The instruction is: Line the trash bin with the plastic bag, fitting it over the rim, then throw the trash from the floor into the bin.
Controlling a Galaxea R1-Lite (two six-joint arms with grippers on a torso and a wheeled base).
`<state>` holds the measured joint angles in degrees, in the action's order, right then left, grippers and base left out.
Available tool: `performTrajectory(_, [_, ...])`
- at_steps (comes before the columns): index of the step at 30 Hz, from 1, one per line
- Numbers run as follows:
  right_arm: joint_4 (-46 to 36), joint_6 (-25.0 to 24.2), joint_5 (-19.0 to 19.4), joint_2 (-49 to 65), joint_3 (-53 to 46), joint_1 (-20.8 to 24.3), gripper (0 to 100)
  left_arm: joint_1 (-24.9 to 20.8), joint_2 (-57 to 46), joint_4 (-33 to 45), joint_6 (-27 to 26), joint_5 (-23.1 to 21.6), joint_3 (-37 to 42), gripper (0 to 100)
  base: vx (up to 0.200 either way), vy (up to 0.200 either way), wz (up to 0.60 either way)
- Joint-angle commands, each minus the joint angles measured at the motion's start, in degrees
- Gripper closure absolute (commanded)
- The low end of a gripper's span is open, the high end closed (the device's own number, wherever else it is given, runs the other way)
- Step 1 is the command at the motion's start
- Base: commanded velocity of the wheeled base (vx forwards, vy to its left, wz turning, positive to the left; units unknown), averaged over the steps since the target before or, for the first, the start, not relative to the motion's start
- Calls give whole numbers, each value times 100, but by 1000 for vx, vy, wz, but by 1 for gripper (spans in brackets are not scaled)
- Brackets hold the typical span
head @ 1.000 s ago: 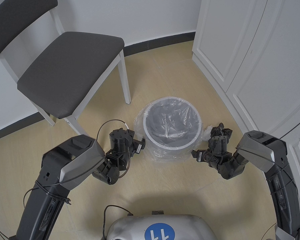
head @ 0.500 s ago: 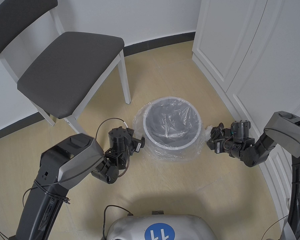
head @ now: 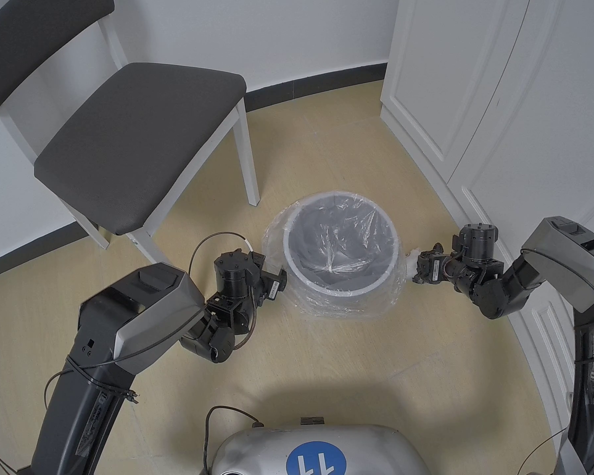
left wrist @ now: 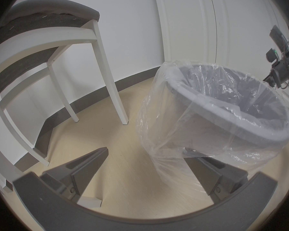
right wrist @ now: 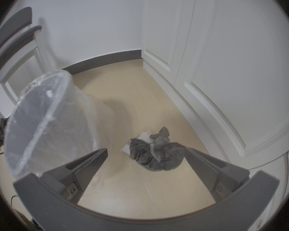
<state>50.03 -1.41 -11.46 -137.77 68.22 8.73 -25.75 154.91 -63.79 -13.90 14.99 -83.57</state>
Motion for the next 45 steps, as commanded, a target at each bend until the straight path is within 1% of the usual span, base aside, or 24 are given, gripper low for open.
performTrajectory(1, [68,-157,-234,-655,631,59,0,-1,-22,-10,1,3,7,0,0,0,0])
performTrajectory(4, [7,-553,-489,-980,1194,129,0,-1,-39,-10,1,3,16,0,0,0,0])
performTrajectory(5, [-2,-579,-498,-989,1220,129,0,-1,-39,-10,1,3,16,0,0,0,0])
performTrajectory(6, [-204,-694,-533,-1077,1370,129,0,-1,-39,-10,1,3,16,0,0,0,0])
performTrajectory(9, [-635,-957,-515,-1112,1466,173,0,-1,-39,-10,1,3,16,0,0,0,0])
performTrajectory(10, [-819,-1159,-506,-1147,1545,226,0,-1,-31,-19,1,3,16,0,0,0,0])
performTrajectory(14, [-1250,-1581,-498,-1358,1853,393,0,-1,-31,-37,1,3,16,0,0,0,0])
performTrajectory(18, [-1347,-1792,-419,-1516,2073,437,0,-1,-31,-45,1,3,16,0,0,0,0])
performTrajectory(21, [-1347,-2311,-146,-1631,2275,498,0,-1,-39,-45,1,-5,7,0,0,0,0])
performTrajectory(23, [-1356,-2469,-41,-1666,2284,542,0,-1,-31,-45,1,-5,7,0,0,0,0])
performTrajectory(27, [-1347,-2478,-14,-1762,2284,613,0,-9,-22,-45,1,-5,16,0,0,0,0])
performTrajectory(35, [-1329,-2469,-14,-1745,2275,604,0,-9,-22,-45,1,-5,16,0,0,0,0])
performTrajectory(41, [-1338,-2372,-41,-1481,2152,498,0,-9,-22,-45,1,-5,16,0,0,0,0])
performTrajectory(42, [-1338,-2240,-41,-1323,2020,454,0,-9,-22,-45,1,-5,16,0,0,0,0])
performTrajectory(45, [-1338,-2179,-41,-1077,1871,419,0,-9,-31,-45,1,-5,16,0,0,0,0])
